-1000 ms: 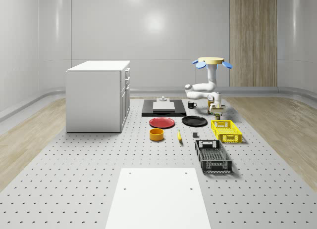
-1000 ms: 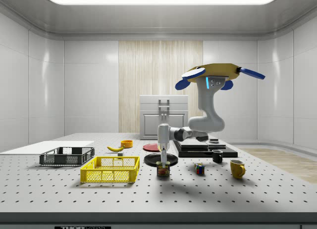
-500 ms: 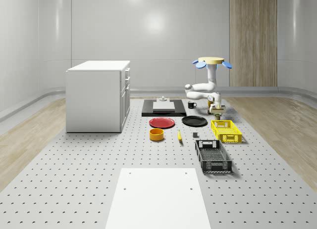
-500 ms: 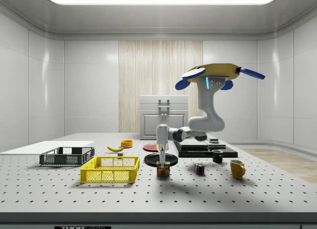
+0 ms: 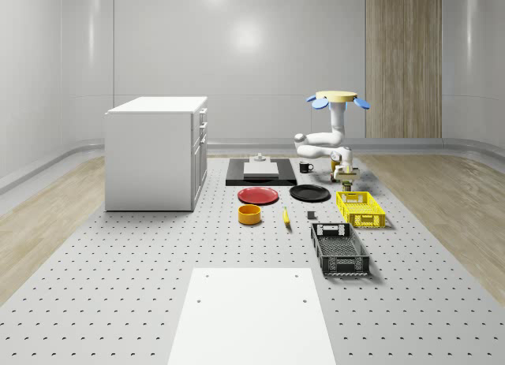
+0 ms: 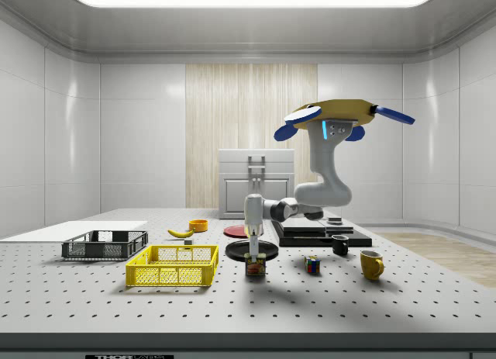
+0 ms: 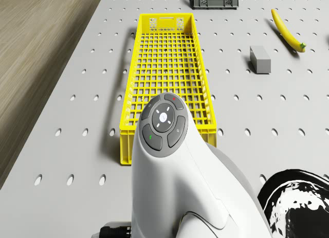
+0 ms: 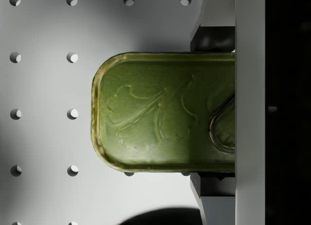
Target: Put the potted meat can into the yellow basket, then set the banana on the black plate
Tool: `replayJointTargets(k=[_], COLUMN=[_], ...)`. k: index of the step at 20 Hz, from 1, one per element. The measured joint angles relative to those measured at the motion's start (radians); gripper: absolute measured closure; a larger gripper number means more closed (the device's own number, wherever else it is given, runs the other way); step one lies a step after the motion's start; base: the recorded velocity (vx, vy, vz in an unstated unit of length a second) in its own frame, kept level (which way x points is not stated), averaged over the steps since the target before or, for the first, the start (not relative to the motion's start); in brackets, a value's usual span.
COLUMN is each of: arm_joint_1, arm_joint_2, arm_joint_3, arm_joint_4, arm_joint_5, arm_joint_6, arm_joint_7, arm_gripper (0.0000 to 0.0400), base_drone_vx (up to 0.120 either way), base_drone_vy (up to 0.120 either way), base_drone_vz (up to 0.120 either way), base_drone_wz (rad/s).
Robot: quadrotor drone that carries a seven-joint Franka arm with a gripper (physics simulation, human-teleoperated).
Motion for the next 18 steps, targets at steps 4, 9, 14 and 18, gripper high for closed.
replayJointTargets(k=[4, 9, 14, 18], arm_joint_1=[-0.003, -0.008, -0.011, -0.013], arm_joint_2=[-0.004, -0.013, -0.024, -0.034], arm_joint_3=[0.046, 0.078, 0.091, 0.095], arm_joint_4=[-0.009, -0.013, -0.014, -0.014], arm_joint_5=[0.045, 0.078, 0.093, 0.100], arm_joint_6=[-0.013, -0.015, -0.008, 0.000], arm_joint_7=[0.007, 0.012, 0.015, 0.017], arm_gripper=[0.0109, 0.0109, 0.0109, 0.0109], base_drone_vx=[0.000, 0.000, 0.000, 0.120], base_drone_vy=[0.000, 0.000, 0.000, 0.000], base_drone_vz=[0.110, 0.120, 0.120, 0.050], base_drone_wz=[0.000, 0.000, 0.000, 0.000])
